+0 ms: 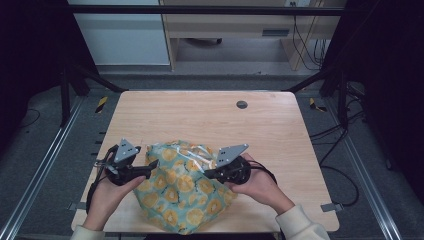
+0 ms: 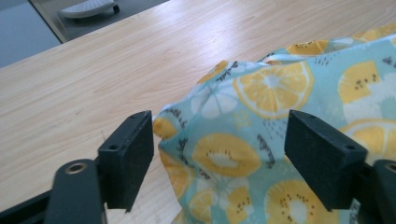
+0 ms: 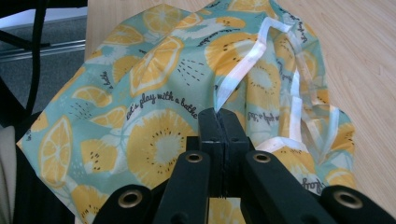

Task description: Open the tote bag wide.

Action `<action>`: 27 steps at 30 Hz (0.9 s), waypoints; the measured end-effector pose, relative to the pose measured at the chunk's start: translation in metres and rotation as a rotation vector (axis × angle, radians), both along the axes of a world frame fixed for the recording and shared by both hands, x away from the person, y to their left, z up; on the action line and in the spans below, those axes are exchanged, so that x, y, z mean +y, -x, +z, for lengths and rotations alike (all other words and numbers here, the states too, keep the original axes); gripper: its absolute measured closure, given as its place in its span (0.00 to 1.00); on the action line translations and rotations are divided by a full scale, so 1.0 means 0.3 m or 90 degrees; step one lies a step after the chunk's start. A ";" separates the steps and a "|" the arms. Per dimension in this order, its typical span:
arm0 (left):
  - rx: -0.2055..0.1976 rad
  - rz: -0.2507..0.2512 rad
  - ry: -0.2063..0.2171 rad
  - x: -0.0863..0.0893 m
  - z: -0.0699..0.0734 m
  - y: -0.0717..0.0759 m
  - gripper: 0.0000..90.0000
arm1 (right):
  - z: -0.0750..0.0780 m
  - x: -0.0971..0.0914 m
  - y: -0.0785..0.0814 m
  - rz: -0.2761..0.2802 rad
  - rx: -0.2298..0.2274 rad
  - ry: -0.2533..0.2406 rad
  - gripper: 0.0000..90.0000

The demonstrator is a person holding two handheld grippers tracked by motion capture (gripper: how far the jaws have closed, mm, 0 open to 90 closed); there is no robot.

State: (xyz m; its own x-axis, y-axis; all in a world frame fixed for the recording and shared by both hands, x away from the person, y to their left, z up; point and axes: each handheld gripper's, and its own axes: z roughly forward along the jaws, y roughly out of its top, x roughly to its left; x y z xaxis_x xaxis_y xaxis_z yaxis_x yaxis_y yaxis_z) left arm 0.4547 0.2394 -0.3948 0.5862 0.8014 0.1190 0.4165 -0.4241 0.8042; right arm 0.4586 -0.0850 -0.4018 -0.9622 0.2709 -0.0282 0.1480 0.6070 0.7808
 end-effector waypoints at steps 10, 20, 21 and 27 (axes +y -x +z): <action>0.055 -0.032 -0.008 -0.010 -0.068 -0.053 0.13 | 0.000 -0.020 0.005 -0.017 0.007 -0.009 1.00; 0.061 -0.037 0.008 0.016 -0.079 -0.017 0.10 | 0.029 -0.003 0.039 -0.005 0.007 -0.044 1.00; 0.057 -0.036 0.010 0.013 -0.070 -0.013 0.10 | 0.032 0.003 0.046 0.000 0.007 -0.048 1.00; 0.037 -0.040 0.000 -0.020 -0.007 -0.002 0.12 | 0.039 0.048 0.101 0.031 0.007 -0.050 1.00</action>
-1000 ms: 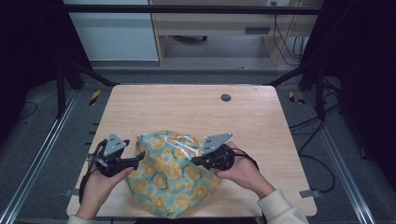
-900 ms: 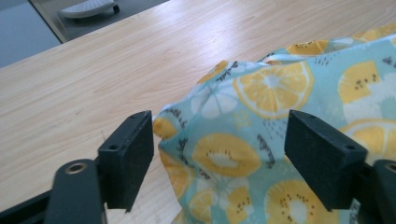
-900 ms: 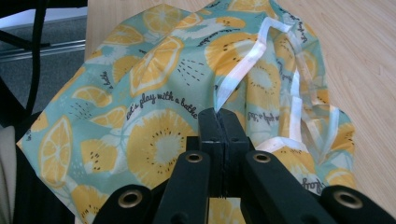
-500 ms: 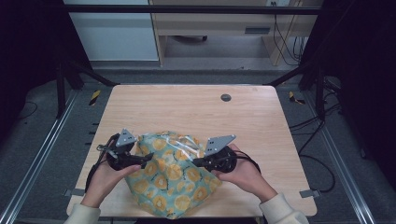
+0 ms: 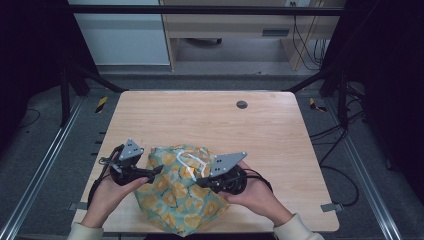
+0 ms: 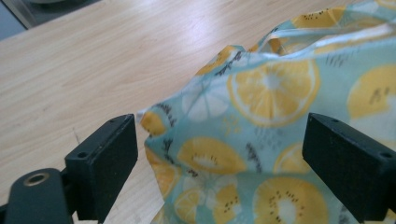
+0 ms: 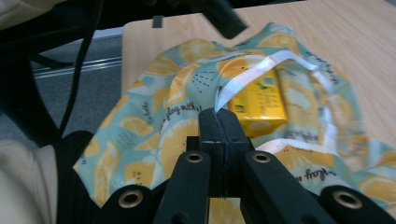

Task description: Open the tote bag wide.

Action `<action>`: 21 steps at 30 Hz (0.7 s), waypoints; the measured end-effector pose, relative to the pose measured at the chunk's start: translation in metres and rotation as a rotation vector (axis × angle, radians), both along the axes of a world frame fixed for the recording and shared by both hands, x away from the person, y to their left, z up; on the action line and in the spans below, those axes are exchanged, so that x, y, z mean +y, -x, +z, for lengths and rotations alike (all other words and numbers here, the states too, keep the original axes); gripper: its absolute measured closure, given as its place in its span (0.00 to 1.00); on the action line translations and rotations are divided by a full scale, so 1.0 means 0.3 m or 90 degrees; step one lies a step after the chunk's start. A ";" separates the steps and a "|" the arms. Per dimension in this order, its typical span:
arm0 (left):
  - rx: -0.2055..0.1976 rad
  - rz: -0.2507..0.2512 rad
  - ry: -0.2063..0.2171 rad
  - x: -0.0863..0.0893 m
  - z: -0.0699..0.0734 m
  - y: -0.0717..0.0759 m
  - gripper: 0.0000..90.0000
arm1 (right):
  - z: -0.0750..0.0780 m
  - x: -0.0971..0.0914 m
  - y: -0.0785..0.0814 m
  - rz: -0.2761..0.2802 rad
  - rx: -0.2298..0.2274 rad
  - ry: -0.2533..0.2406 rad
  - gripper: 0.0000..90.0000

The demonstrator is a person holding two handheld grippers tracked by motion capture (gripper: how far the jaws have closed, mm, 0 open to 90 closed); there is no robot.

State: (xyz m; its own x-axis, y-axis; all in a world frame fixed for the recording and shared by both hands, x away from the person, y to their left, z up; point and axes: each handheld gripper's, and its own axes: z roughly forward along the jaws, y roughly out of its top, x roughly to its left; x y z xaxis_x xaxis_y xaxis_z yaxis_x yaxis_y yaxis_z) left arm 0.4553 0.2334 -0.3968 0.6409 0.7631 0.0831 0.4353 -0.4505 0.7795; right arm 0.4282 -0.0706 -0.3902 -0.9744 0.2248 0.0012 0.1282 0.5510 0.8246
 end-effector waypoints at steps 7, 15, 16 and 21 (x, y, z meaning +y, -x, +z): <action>-0.009 -0.002 -0.012 -0.051 0.040 -0.013 0.13 | -0.027 0.040 0.052 0.033 0.005 0.015 1.00; 0.000 -0.019 -0.028 -0.121 0.048 -0.034 0.14 | -0.072 0.066 0.068 0.051 0.021 0.030 1.00; -0.001 -0.018 -0.026 -0.130 0.045 -0.038 0.14 | -0.078 0.068 0.069 0.050 0.025 0.033 1.00; 0.008 -0.029 -0.030 -0.162 0.038 -0.050 0.14 | -0.109 0.077 0.076 0.057 0.035 0.041 1.00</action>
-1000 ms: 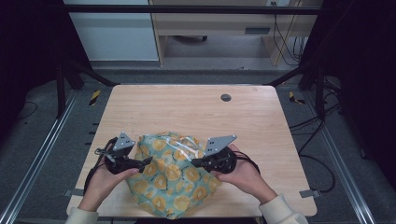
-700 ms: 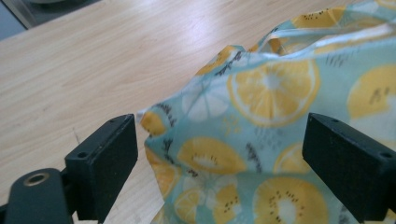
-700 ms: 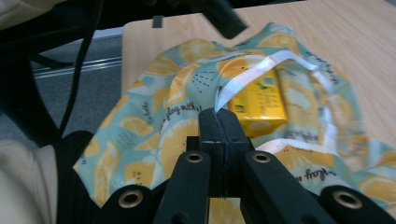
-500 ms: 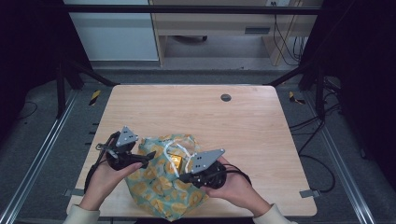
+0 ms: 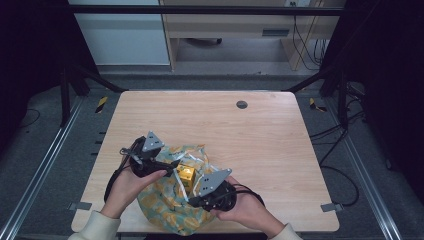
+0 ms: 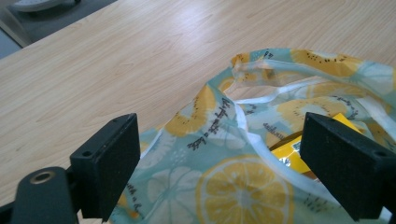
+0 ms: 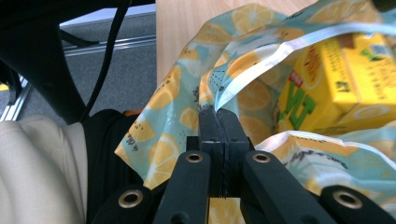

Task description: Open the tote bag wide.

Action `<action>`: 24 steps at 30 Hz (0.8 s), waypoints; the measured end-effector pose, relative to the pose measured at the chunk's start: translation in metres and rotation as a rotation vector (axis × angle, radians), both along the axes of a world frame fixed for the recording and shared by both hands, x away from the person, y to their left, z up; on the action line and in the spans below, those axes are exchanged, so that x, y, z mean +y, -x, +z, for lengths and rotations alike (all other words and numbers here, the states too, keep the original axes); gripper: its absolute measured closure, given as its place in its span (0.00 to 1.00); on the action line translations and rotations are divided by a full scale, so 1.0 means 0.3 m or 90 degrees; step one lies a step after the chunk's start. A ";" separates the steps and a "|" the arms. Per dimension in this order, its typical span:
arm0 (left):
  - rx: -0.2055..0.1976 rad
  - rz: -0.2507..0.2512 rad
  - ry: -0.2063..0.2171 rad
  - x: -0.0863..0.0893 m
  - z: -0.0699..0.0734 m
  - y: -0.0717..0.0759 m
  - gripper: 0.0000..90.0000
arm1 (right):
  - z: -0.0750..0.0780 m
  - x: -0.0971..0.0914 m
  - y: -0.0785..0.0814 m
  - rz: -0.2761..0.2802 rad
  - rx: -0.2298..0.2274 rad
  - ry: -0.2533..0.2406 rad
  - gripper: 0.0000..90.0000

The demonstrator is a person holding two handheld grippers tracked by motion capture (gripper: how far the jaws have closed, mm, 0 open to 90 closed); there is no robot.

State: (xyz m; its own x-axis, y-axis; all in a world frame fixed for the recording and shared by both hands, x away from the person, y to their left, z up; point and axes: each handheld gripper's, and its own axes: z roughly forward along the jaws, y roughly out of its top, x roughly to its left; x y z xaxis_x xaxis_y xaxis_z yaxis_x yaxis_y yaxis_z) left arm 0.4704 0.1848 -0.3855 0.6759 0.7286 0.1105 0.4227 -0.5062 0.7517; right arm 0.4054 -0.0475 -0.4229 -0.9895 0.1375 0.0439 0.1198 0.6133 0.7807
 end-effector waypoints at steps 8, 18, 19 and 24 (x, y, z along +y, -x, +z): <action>0.012 -0.002 -0.008 -0.040 -0.009 -0.032 0.15 | -0.054 0.004 -0.008 -0.004 0.019 0.018 1.00; 0.055 -0.003 -0.029 -0.096 -0.023 -0.125 0.25 | -0.084 -0.003 -0.013 -0.007 0.026 0.019 1.00; 0.060 -0.005 -0.036 -0.104 -0.025 -0.134 0.26 | -0.084 -0.004 -0.014 -0.008 0.027 0.019 1.00; 0.091 -0.018 -0.074 -0.135 -0.037 -0.170 0.30 | -0.085 -0.007 -0.016 -0.013 0.026 0.016 1.00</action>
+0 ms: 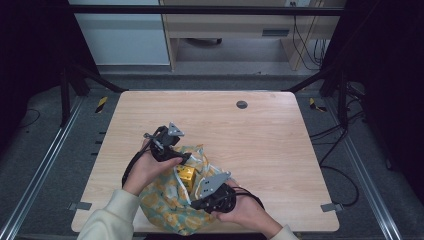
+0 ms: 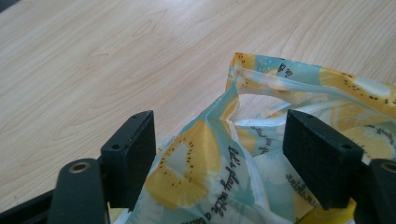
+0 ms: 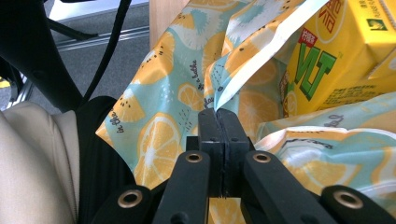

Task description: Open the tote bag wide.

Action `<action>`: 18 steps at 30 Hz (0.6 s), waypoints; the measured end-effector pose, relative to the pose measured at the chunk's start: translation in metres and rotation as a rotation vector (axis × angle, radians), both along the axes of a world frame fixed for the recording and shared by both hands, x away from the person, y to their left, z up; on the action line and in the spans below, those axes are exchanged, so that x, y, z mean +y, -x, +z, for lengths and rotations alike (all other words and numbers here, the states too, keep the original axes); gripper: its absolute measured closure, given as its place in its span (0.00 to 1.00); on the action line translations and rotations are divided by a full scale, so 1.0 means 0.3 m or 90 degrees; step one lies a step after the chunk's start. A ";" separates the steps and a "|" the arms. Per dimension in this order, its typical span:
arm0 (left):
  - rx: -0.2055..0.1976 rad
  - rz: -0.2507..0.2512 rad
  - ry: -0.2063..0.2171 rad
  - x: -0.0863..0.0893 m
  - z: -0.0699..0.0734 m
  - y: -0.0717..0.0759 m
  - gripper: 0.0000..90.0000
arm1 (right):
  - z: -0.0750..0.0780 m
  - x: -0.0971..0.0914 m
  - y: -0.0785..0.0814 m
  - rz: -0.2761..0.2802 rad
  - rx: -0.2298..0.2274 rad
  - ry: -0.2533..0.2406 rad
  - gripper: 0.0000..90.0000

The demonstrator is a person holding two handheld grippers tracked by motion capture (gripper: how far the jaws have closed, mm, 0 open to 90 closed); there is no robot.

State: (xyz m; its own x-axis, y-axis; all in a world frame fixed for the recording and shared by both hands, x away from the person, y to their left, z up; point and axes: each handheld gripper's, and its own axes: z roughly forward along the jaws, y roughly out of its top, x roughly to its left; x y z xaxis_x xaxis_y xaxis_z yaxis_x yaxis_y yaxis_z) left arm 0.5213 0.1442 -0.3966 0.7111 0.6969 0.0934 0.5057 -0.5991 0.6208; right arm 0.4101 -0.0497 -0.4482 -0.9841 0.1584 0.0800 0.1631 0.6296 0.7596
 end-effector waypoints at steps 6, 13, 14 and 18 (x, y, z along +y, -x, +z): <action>0.021 -0.005 -0.034 -0.017 0.003 -0.027 0.52 | -0.001 0.000 -0.001 -0.001 -0.003 0.000 1.00; 0.028 -0.007 -0.048 -0.013 -0.002 -0.024 0.80 | 0.001 -0.008 -0.007 -0.006 -0.005 -0.004 1.00; 0.031 -0.006 -0.052 -0.012 -0.002 -0.024 0.83 | 0.001 -0.009 -0.007 -0.006 -0.005 -0.004 1.00; 0.016 -0.006 -0.039 -0.003 0.015 -0.017 0.97 | 0.001 -0.011 -0.007 -0.010 -0.004 -0.005 1.00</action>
